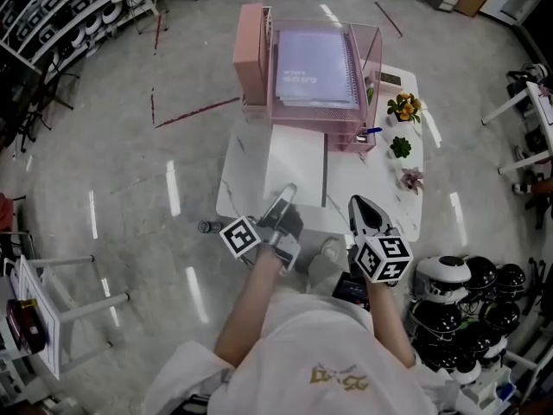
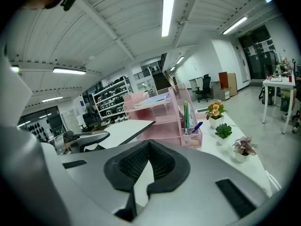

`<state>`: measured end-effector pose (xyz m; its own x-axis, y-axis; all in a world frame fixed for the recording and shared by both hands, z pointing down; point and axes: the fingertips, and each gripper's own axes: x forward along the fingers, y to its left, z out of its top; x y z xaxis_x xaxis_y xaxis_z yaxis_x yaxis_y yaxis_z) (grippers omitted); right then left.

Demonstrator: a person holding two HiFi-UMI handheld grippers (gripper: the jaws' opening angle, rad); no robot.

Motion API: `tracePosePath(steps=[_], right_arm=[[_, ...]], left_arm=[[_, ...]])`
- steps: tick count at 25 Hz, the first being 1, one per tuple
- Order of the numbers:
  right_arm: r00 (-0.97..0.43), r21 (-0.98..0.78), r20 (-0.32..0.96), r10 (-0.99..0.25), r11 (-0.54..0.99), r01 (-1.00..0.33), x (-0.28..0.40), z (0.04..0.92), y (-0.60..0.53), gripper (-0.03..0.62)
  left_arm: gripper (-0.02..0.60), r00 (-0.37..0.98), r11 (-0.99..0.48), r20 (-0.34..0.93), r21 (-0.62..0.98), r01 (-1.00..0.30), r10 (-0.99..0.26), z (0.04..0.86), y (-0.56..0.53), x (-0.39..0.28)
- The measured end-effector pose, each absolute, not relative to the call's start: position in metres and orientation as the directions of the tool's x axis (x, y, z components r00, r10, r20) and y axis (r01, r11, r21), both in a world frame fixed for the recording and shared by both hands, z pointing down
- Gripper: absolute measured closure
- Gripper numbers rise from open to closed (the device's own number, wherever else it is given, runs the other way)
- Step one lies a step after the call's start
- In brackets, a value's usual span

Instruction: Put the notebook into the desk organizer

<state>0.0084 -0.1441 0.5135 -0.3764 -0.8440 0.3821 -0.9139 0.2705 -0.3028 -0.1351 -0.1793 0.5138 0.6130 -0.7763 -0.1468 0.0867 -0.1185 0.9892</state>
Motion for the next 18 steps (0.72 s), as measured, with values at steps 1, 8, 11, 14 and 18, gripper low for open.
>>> tracePosePath(steps=[1, 8, 11, 14, 18], right_arm=[[-0.387, -0.301, 0.385, -0.837, 0.282, -0.911, 0.011, 0.515, -0.147, 0.585], [-0.413, -0.307, 0.399, -0.819, 0.305, -0.901, 0.046, 0.519, -0.162, 0.585], [-0.412, -0.313, 0.400, -0.819, 0.300, -0.901, 0.061, 0.521, -0.164, 0.585], [-0.424, -0.346, 0.369, -0.827, 0.301, -0.889, 0.074, 0.518, -0.167, 0.585], [-0.484, -0.422, 0.267, -0.834, 0.350, -0.836, 0.084, 0.503, -0.173, 0.585]], left_arm=[[0.554, 0.605, -0.122, -0.149, 0.989, 0.086, -0.782, 0.515, -0.182, -0.133], [0.554, 0.579, -0.104, -0.114, 0.993, 0.052, -0.808, 0.527, -0.197, -0.112], [0.554, 0.562, -0.084, -0.096, 0.995, 0.046, -0.821, 0.535, -0.199, -0.105], [0.554, 0.553, -0.077, -0.088, 0.996, 0.043, -0.829, 0.539, -0.202, -0.098], [0.554, 0.539, -0.065, -0.070, 0.997, 0.029, -0.840, 0.544, -0.206, -0.092]])
